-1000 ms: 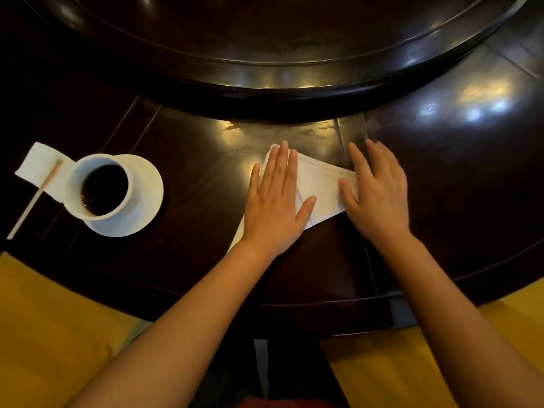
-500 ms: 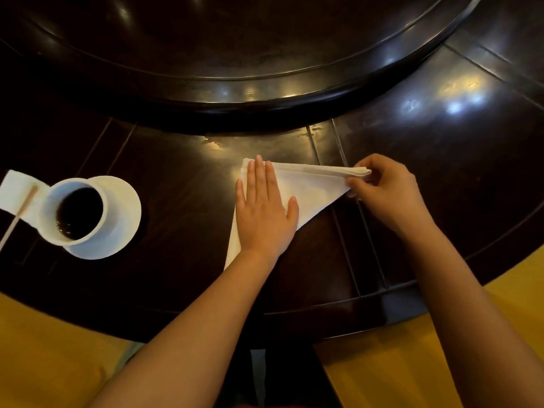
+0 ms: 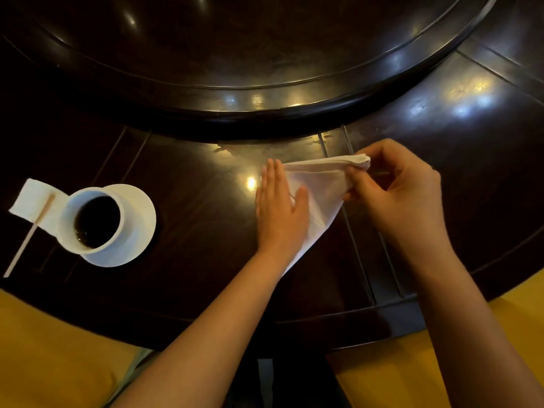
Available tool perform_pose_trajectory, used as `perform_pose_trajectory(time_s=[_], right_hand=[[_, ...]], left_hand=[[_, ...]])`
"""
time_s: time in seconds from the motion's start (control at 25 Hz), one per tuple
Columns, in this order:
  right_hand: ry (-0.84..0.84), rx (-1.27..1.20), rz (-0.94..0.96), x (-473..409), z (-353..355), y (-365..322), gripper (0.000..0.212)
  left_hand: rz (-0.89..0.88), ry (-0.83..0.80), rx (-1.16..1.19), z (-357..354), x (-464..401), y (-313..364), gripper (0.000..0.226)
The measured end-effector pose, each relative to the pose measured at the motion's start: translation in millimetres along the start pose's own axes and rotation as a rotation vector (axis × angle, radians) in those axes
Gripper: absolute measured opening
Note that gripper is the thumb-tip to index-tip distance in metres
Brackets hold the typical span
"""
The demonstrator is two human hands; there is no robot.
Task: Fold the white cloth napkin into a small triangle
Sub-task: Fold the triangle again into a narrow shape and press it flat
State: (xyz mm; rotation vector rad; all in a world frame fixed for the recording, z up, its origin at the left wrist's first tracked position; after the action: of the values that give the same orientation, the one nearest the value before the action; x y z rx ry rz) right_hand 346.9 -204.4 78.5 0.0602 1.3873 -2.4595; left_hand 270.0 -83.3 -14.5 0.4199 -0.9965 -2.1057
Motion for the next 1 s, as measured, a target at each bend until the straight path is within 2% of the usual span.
perform_pose_trajectory(time_s=[0.08,0.12,0.2,0.24,0.32,0.44,0.6,0.76,0.88,1.0], right_hand=[[0.023,0.056,0.090,-2,0,-5,0.002],[0.021,0.094,0.131,-1,-1,-7,0.002],[-0.004,0.150,0.187,5,-5,-10,0.003],[-0.029,0.160,0.218,10,-7,-12,0.003],[-0.085,0.164,0.292,24,-11,-15,0.007],[-0.160,0.190,0.393,48,-19,-19,0.005],[-0.222,0.239,0.527,87,-38,-21,0.005],[-0.162,0.262,0.614,116,-53,-12,0.009],[-0.110,0.304,0.637,131,-64,-3,0.009],[-0.148,0.379,0.647,140,-75,6,0.006]], left_hand=[[0.159,0.131,0.299,32,-18,-3,0.051],[0.284,0.090,0.369,45,-31,-8,0.044],[0.533,-0.205,0.373,60,-56,-12,0.052],[0.590,-0.357,0.329,62,-65,-12,0.058],[0.582,-0.515,0.229,60,-78,-14,0.064],[0.591,-0.554,0.212,55,-89,-17,0.064],[0.602,-0.488,0.162,55,-92,-16,0.041],[0.503,-0.398,0.001,56,-92,-13,0.018],[0.394,-0.375,-0.073,57,-91,-12,0.013],[0.337,-0.323,-0.101,56,-88,-15,0.008]])
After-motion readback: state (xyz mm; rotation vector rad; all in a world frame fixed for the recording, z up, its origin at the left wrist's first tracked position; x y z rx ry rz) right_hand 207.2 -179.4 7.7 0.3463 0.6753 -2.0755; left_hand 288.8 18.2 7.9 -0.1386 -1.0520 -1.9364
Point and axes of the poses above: each hand's wrist, its own x-axis away from the middle knuckle, its own z-axis out of the back of the hand, y = z × x, the point moved 2 cm from there along -x, towards the middle knuckle, and after that the axes turned 15 degrees about y, right-handed, at the moved point
